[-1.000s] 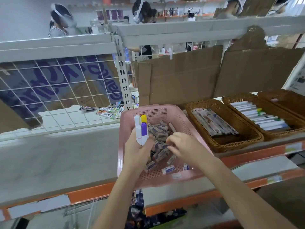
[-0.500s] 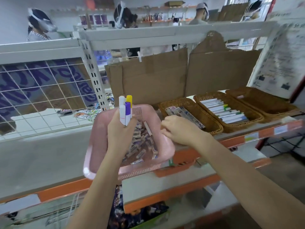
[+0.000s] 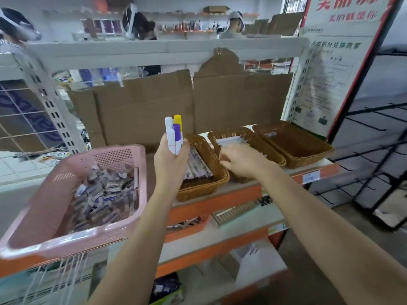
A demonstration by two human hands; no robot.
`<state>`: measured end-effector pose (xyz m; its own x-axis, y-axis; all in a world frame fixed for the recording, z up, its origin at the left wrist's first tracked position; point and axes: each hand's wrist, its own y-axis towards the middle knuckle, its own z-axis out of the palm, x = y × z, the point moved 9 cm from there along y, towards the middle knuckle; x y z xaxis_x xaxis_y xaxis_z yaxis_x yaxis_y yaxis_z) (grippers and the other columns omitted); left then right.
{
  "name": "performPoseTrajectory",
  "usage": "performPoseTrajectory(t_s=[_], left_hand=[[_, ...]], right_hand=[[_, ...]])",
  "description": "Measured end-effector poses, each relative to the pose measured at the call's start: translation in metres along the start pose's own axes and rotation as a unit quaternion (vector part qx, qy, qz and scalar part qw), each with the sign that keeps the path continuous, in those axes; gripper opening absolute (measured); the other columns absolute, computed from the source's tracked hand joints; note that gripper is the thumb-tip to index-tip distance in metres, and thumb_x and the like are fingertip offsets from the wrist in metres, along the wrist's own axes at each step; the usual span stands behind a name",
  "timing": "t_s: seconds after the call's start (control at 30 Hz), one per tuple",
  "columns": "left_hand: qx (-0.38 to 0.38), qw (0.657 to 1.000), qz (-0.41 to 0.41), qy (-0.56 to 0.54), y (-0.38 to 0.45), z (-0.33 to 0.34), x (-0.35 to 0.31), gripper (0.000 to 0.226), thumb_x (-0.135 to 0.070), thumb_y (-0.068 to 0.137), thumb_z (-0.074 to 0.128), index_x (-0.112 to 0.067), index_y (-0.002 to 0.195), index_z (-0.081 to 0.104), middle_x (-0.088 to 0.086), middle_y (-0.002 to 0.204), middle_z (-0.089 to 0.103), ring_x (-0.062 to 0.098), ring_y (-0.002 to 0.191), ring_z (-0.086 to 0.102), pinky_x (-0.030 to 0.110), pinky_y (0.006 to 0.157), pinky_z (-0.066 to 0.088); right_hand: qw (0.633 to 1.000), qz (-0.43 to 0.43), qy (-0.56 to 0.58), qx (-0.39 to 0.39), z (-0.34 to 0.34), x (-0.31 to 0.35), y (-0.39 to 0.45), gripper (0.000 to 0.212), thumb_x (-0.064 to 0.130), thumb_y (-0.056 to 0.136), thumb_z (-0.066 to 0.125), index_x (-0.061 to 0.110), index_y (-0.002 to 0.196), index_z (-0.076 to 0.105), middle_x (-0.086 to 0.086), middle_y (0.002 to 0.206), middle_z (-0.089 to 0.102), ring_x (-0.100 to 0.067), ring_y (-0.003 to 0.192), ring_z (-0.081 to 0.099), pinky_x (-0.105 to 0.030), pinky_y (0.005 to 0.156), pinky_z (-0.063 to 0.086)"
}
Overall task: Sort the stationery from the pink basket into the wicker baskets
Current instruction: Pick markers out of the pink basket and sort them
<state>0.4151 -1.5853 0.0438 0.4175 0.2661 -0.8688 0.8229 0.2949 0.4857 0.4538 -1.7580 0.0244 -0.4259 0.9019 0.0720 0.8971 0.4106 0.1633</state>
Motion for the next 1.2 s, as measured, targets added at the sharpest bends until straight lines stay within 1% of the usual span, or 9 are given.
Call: performPoseTrajectory(t_s=[0.1,0.2,0.4,0.63,0.8,0.9,0.97,1.07,1.2], left_hand=[[0.006,1.0,-0.014,-0.003,0.003,0.041,0.009,0.024,-0.021,0.091,0.054,-0.028,0.07,0.044,-0.013,0.055,0.046,-0.001,0.048,0.04,0.011,0.046,0.033],[0.025,1.0,-0.003,-0.005,0.007,0.084,0.016,0.024,-0.018,0.092,0.054,-0.025,0.072,0.043,-0.01,0.058,0.042,-0.002,0.047,0.04,0.009,0.044,0.032],[0.066,0.998,-0.014,-0.017,0.02,0.155,0.041,0.024,-0.023,0.093,0.052,-0.026,0.072,0.041,-0.014,0.05,0.041,0.003,0.045,0.034,0.014,0.042,0.028],[0.026,0.998,-0.05,0.032,0.025,0.208,0.068,0.019,-0.027,0.093,0.055,-0.032,0.076,0.047,-0.013,0.057,0.051,0.001,0.048,0.044,0.013,0.043,0.034],[-0.033,0.995,-0.081,0.054,0.012,0.227,0.083,0.014,-0.03,0.091,0.057,-0.037,0.079,0.051,-0.01,0.063,0.057,0.006,0.054,0.05,0.026,0.049,0.043],[-0.067,0.993,-0.082,0.055,0.003,0.231,0.085,0.014,-0.03,0.091,0.058,-0.036,0.08,0.052,-0.012,0.063,0.057,0.002,0.055,0.051,0.016,0.048,0.042],[-0.084,0.99,-0.088,0.066,-0.002,0.233,0.087,0.011,-0.031,0.091,0.058,-0.035,0.083,0.051,-0.012,0.068,0.059,0.004,0.062,0.055,0.013,0.051,0.043],[-0.1,0.988,-0.091,0.078,-0.005,0.233,0.089,0.009,-0.029,0.091,0.058,-0.033,0.085,0.052,-0.011,0.07,0.058,0.001,0.064,0.056,0.009,0.053,0.043],[-0.088,0.987,-0.06,0.12,0.014,0.236,0.083,0.01,-0.023,0.089,0.06,-0.028,0.089,0.051,-0.011,0.065,0.051,-0.003,0.058,0.049,0.008,0.049,0.037]], right_hand=[[1.0,0.011,0.013,0.008,0.006,-0.033,0.001,0.02,0.024,0.097,0.048,0.013,0.104,0.063,-0.002,0.105,0.065,-0.017,0.091,0.059,-0.027,0.073,0.045],[0.999,0.03,0.02,0.019,0.013,-0.069,0.005,0.023,0.023,0.097,0.046,0.01,0.102,0.064,-0.005,0.102,0.065,-0.021,0.092,0.061,-0.037,0.079,0.051],[0.996,0.071,0.028,0.036,0.026,-0.14,0.013,0.027,0.028,0.098,0.044,0.013,0.108,0.064,-0.003,0.105,0.062,-0.02,0.097,0.058,-0.035,0.082,0.05],[0.993,0.064,0.039,0.087,0.059,-0.198,0.01,0.021,0.026,0.098,0.043,0.014,0.106,0.059,0.0,0.097,0.051,-0.019,0.097,0.053,-0.03,0.079,0.043],[0.994,0.004,0.054,0.092,0.074,-0.207,0.011,0.025,0.023,0.1,0.04,0.011,0.111,0.058,-0.004,0.108,0.055,-0.02,0.101,0.052,-0.033,0.085,0.046],[0.996,-0.04,0.063,0.049,0.081,-0.206,0.005,0.026,0.023,0.101,0.038,0.008,0.104,0.059,-0.006,0.106,0.056,-0.02,0.1,0.052,-0.028,0.08,0.041],[0.993,-0.064,0.091,-0.023,0.08,-0.206,-0.003,0.029,0.024,0.101,0.038,0.007,0.097,0.061,-0.007,0.101,0.058,-0.02,0.096,0.053,-0.027,0.077,0.04],[0.981,-0.097,0.13,-0.11,0.077,-0.203,-0.014,0.028,0.018,0.099,0.044,0.005,0.081,0.062,-0.01,0.081,0.06,-0.024,0.08,0.056,-0.032,0.069,0.043],[0.962,-0.098,0.152,-0.206,0.072,-0.205,-0.02,0.028,0.016,0.092,0.051,0.009,0.066,0.058,-0.004,0.064,0.054,-0.02,0.061,0.054,-0.025,0.055,0.037]])
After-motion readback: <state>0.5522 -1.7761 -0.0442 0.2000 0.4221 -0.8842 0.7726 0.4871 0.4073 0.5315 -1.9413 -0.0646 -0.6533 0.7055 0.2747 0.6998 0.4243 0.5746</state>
